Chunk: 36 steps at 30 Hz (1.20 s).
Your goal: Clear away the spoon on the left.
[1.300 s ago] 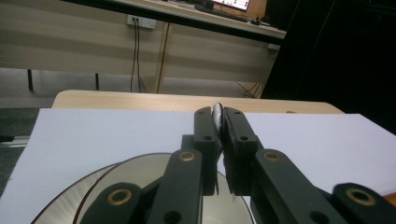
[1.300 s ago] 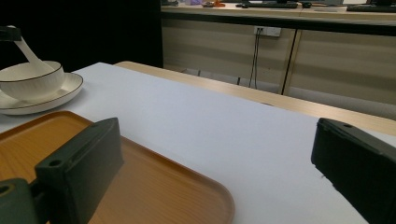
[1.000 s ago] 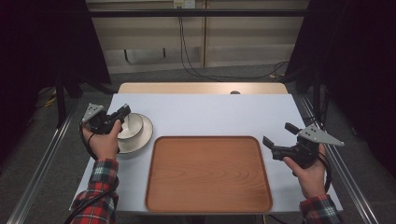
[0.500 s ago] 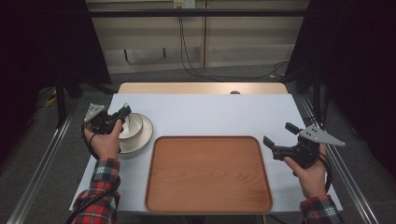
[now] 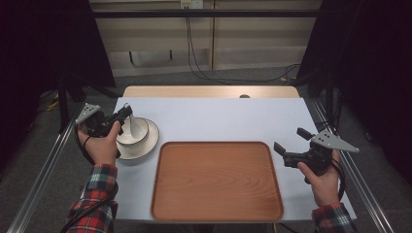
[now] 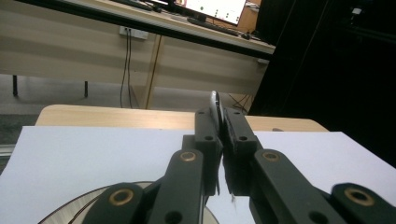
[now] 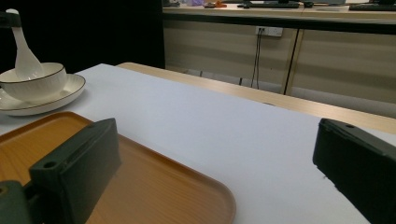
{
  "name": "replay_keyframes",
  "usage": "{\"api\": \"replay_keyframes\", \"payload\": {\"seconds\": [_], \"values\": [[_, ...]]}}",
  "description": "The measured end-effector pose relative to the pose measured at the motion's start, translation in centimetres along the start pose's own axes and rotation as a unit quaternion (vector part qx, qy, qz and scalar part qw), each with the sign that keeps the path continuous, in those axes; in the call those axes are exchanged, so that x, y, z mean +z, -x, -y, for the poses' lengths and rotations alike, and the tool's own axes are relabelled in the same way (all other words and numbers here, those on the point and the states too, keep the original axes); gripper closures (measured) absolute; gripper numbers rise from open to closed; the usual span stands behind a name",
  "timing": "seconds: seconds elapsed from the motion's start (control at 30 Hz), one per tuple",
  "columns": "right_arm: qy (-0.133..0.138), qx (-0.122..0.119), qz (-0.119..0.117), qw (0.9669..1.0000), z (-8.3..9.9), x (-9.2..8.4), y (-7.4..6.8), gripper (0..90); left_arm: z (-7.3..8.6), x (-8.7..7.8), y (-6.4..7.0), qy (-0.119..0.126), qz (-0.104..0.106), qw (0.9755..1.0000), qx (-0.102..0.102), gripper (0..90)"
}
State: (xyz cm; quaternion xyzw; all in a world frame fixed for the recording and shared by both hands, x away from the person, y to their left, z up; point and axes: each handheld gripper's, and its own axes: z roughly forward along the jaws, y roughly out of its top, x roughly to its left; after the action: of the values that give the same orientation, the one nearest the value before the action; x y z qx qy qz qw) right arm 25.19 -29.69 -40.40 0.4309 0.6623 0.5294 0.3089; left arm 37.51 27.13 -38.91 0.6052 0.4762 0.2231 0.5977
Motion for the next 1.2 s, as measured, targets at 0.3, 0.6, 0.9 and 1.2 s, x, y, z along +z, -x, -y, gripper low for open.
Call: {"api": "replay_keyframes", "payload": {"seconds": [0.3,0.6,0.9,1.2], "values": [[-0.002,-0.003,-0.002,1.0,0.1,0.1,-0.1,0.1,-1.5,-0.5,1.1,-0.002,0.032,0.9994,-0.01,85.7],[0.003,-0.006,-0.01,0.9999,0.1,0.1,-0.3,0.1,-2.3,-0.7,2.3,-0.006,0.072,0.9972,-0.02,85.7],[0.001,-0.007,-0.011,0.9999,0.1,0.2,-0.3,0.3,-2.2,-0.3,3.8,-0.019,0.11,0.9935,-0.02,85.6],[-0.002,-0.011,-0.017,0.9998,0.1,0.3,-0.5,0.6,-1.5,0.0,5.0,-0.039,0.135,0.99,-0.014,85.7]]}}
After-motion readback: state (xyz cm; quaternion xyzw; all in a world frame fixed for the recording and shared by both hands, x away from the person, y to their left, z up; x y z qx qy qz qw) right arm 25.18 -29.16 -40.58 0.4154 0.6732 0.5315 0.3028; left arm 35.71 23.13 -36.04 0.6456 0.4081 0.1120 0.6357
